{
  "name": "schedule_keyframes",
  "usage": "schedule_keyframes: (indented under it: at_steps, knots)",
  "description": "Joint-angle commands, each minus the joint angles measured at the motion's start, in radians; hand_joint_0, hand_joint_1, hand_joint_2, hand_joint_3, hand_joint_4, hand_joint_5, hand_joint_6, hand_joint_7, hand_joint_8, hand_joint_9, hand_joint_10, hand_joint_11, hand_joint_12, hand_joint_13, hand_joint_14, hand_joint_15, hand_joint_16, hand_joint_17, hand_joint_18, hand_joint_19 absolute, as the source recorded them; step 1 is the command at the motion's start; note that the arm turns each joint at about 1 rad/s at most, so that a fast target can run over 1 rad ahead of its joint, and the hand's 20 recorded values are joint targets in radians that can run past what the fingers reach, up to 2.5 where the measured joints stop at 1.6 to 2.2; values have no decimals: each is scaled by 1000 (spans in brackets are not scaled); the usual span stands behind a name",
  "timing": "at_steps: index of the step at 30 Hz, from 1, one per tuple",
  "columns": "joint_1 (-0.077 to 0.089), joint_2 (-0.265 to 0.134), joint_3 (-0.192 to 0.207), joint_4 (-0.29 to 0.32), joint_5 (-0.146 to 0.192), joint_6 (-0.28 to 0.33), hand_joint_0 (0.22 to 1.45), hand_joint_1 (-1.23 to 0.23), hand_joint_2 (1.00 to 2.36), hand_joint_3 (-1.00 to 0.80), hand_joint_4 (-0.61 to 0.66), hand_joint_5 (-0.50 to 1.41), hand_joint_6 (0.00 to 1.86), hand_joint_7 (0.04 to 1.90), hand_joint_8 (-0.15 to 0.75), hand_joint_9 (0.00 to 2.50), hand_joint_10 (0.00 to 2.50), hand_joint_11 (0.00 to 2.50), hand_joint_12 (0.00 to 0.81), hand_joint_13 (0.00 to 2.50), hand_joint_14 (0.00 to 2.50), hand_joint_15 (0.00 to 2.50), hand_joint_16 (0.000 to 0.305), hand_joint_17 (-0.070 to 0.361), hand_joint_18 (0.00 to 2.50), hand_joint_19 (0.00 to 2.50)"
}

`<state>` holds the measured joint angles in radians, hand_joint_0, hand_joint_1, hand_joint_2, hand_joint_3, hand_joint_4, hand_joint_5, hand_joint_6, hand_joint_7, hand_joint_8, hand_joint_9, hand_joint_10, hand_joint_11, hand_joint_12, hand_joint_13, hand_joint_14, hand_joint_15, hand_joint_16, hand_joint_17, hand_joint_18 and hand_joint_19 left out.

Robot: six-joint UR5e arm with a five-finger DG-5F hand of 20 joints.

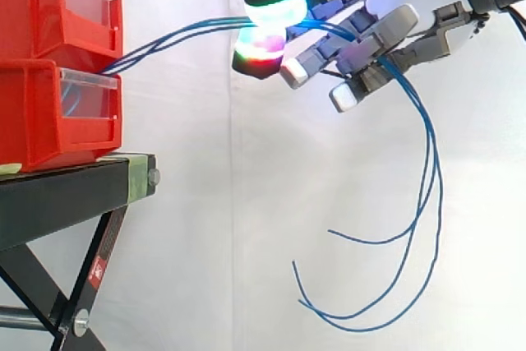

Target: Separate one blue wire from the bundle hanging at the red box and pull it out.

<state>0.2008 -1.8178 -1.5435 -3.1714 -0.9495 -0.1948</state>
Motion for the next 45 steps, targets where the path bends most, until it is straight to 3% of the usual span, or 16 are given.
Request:
schedule_keyframes:
  at_steps: [1,40,45]
  knots:
    - [0,0,0,-1,0,0,733,-875,1031,-4,87,-270,849,1048,282,571,15,1343,298,1040,2500,410,52,116,799,976]
    - [3,0,-1,-2,2,26,761,-994,1030,-141,32,-300,824,1096,212,360,19,1132,297,929,2500,444,53,120,740,865]
    - [3,0,-1,-2,2,26,759,-1006,1026,-185,38,-300,829,1071,210,475,7,1559,290,920,2500,404,53,120,736,865]
